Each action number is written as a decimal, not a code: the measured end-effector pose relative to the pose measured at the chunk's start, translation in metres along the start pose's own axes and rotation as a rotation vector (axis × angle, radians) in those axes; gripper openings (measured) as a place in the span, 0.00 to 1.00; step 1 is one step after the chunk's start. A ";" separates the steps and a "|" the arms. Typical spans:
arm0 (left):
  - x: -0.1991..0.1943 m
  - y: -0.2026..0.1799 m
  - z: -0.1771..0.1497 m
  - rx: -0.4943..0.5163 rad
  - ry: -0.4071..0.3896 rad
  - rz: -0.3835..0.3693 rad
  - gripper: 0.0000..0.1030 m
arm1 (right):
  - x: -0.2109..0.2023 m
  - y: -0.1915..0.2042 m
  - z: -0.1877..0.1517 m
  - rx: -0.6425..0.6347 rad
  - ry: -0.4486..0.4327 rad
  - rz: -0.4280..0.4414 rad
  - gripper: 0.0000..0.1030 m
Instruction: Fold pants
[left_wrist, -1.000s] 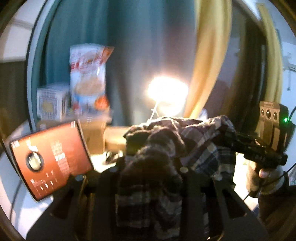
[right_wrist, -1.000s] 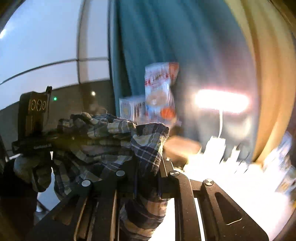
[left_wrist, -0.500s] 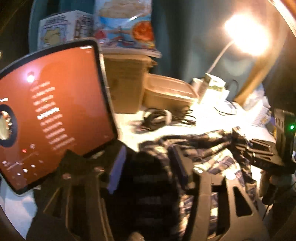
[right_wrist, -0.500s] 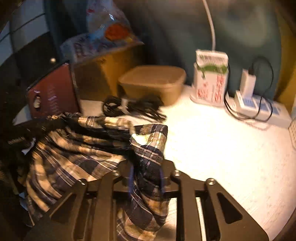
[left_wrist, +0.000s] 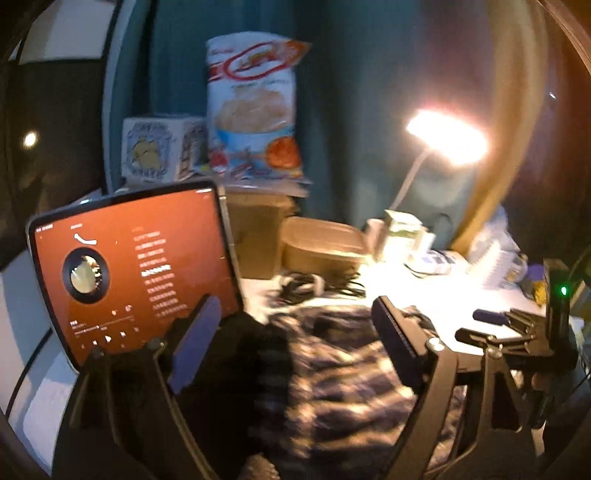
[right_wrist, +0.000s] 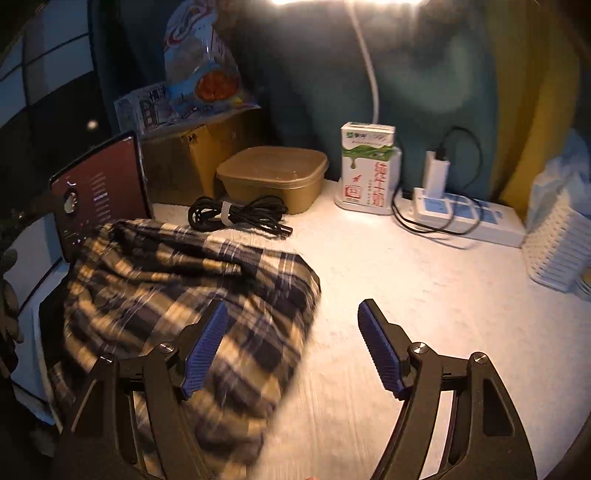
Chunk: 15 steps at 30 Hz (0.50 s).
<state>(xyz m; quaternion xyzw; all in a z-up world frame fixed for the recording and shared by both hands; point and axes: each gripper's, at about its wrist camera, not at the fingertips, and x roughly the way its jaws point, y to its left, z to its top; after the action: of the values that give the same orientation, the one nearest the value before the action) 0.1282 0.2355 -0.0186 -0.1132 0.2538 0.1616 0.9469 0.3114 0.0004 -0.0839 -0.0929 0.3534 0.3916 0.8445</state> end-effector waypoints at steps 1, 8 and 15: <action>-0.006 -0.008 -0.003 0.010 0.000 -0.011 0.84 | -0.008 0.000 -0.004 0.002 -0.001 -0.018 0.74; -0.027 -0.049 -0.027 0.029 0.034 -0.081 0.86 | -0.059 -0.002 -0.029 0.014 -0.039 -0.076 0.74; -0.055 -0.087 -0.042 0.082 0.017 -0.098 0.86 | -0.134 0.003 -0.052 0.021 -0.161 -0.155 0.74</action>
<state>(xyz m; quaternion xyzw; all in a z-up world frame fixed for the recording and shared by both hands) 0.0956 0.1288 -0.0141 -0.0881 0.2623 0.1034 0.9554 0.2224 -0.1001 -0.0314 -0.0795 0.2804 0.3275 0.8988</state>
